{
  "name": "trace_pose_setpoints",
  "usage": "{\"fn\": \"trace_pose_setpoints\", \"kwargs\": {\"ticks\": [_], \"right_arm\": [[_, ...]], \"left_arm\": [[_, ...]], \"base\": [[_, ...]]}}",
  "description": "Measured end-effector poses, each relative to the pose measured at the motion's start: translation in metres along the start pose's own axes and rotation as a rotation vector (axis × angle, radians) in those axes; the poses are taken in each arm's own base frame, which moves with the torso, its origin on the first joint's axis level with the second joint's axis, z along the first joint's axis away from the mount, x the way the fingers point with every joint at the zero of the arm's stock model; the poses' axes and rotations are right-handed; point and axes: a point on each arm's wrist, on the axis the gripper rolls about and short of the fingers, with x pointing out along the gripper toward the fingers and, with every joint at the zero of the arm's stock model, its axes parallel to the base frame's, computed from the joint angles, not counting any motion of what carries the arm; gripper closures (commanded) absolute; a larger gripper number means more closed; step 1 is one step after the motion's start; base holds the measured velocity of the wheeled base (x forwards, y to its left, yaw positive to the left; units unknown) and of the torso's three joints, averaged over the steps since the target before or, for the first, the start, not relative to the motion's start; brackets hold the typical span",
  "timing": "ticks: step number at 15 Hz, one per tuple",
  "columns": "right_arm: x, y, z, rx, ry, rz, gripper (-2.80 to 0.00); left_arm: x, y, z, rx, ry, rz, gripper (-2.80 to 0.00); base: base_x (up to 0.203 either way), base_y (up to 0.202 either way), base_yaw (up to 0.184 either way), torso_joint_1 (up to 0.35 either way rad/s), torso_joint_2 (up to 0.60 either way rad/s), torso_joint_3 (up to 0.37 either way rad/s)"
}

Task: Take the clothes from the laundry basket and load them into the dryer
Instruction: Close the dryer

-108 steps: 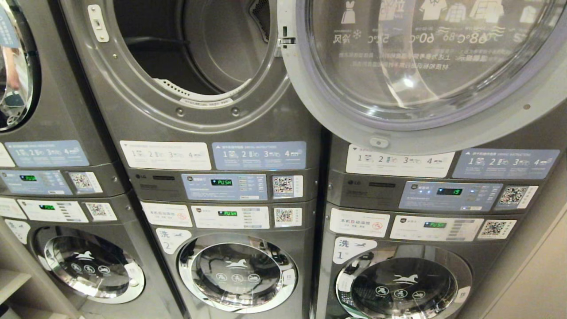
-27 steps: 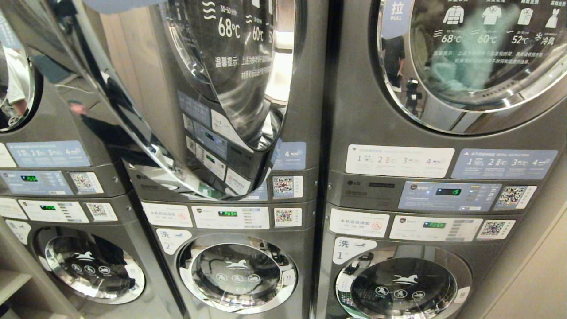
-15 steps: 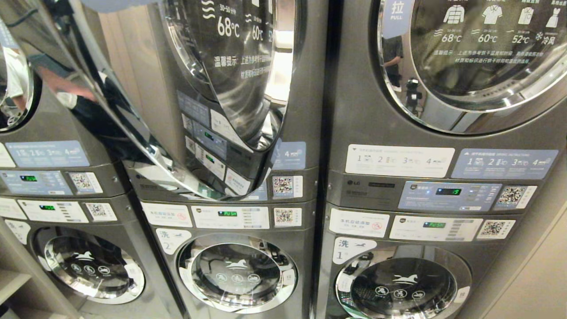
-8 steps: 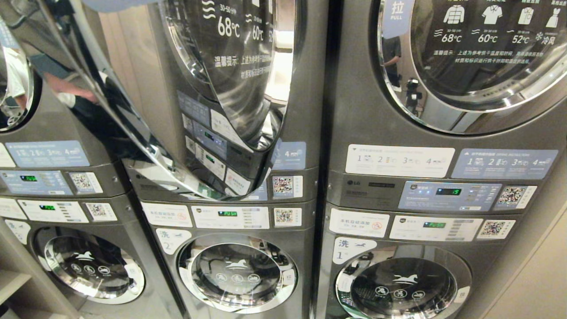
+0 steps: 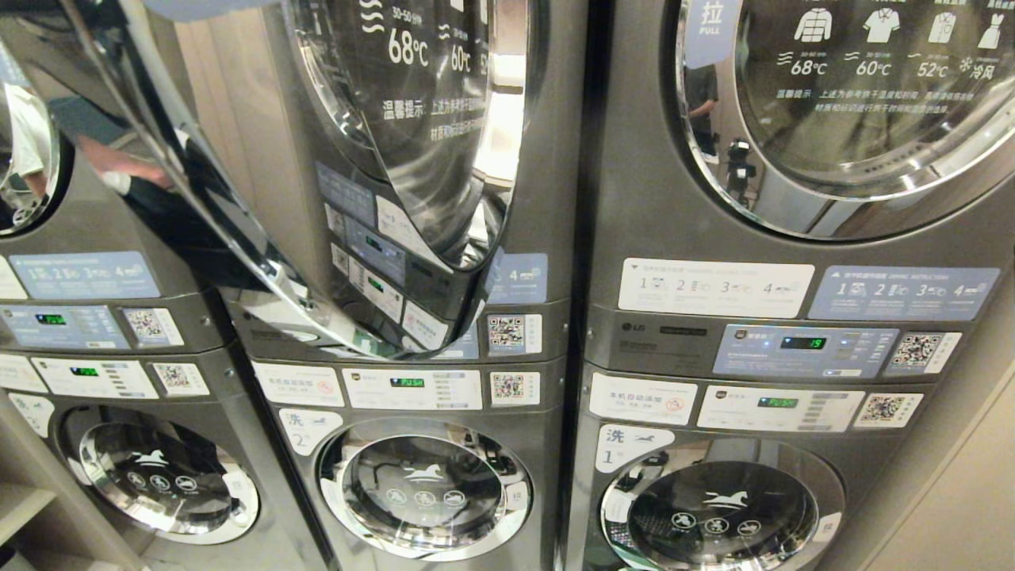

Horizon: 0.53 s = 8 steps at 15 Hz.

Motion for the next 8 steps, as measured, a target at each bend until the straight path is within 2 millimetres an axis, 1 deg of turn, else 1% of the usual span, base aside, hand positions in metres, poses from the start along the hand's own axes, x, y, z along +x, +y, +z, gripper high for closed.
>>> {"fn": "trace_pose_setpoints", "kwargs": {"ticks": [1,4,8], "right_arm": [[0.000,0.000,0.000,0.000,0.000,0.000,0.00],[0.000,0.000,0.000,0.000,0.000,0.000,0.00],[0.000,0.000,0.000,0.000,0.000,0.000,0.00]], "left_arm": [[0.005,0.000,-0.001,0.001,0.014,0.015,0.00],[0.015,-0.002,-0.004,-0.001,0.024,-0.017,0.00],[0.021,-0.003,-0.007,0.017,0.037,-0.025,0.00]], "base": [[0.000,0.000,0.000,0.000,0.00,0.000],[0.000,0.000,0.000,0.000,0.00,0.000],[0.000,0.000,0.000,0.000,0.00,0.000]]}}
